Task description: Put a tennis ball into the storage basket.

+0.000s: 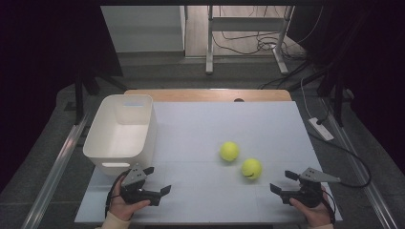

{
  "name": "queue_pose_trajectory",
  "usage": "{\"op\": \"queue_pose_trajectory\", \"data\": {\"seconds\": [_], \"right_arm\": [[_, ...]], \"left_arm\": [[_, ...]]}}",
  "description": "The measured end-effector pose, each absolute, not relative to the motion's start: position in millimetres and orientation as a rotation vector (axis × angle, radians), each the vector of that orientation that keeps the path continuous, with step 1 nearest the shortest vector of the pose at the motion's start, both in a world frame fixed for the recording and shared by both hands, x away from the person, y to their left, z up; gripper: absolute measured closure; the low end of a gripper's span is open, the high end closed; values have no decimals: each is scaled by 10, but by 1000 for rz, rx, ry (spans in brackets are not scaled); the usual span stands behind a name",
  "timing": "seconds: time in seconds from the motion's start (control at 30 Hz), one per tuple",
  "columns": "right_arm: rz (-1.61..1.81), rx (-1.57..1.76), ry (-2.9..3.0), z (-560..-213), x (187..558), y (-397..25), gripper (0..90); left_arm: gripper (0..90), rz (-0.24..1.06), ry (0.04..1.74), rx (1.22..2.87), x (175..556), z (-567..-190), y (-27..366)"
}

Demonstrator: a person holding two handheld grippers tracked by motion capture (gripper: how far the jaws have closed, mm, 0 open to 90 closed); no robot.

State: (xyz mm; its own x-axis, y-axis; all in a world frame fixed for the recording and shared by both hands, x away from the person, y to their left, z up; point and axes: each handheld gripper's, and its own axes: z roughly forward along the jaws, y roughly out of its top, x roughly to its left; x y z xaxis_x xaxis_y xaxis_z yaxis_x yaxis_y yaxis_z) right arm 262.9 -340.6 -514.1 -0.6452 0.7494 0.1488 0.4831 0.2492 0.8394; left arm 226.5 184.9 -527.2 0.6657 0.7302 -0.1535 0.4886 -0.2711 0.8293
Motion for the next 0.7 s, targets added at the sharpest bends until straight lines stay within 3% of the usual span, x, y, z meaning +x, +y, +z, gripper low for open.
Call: {"op": "queue_pose_trajectory", "data": {"seconds": [0.7], "right_arm": [[1359, 1126, 2265, -5150, 2689, -3327, 127]], "left_arm": [[57, 325, 953, 1938, 2264, -5268, 1829]]}}
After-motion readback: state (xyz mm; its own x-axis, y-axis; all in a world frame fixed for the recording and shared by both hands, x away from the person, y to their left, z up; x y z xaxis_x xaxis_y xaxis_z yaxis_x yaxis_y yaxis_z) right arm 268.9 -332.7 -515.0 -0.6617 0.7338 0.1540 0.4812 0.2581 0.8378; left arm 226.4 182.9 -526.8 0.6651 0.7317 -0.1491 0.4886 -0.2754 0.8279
